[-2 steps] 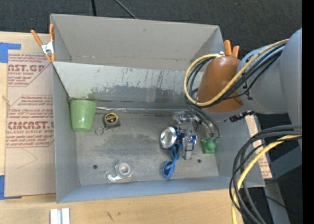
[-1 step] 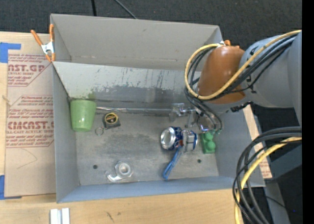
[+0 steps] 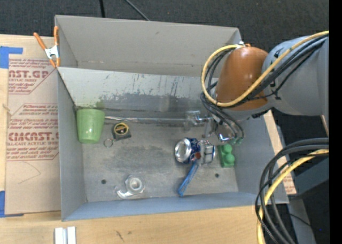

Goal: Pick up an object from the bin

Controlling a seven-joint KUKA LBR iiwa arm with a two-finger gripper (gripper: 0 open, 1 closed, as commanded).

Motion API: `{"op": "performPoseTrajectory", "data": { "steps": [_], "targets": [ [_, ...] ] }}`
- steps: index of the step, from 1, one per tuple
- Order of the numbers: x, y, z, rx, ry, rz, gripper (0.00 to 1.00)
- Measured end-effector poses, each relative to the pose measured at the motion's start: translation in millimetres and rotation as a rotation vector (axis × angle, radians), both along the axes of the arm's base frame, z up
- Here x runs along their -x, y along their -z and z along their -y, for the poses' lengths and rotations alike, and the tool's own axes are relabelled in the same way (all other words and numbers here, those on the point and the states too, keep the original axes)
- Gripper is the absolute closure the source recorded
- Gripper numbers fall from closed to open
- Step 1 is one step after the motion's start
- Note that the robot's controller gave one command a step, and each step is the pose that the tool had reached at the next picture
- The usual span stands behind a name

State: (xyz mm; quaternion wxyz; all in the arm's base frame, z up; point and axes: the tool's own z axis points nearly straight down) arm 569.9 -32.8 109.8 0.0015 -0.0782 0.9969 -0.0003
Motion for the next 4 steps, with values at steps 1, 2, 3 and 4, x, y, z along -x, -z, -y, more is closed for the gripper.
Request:
{"op": "performPoseTrajectory", "data": {
  "steps": [1,2,3,4],
  "targets": [
    [1.4,43,3,0.000,-0.041,-0.005,0.00],
    [1.1,43,2,0.000,-0.040,-0.005,0.00],
    [0.3,41,3,0.002,-0.041,-0.004,1.00],
    [-1.3,-5,3,0.001,-0.041,0.003,1.00]
  ]
}}
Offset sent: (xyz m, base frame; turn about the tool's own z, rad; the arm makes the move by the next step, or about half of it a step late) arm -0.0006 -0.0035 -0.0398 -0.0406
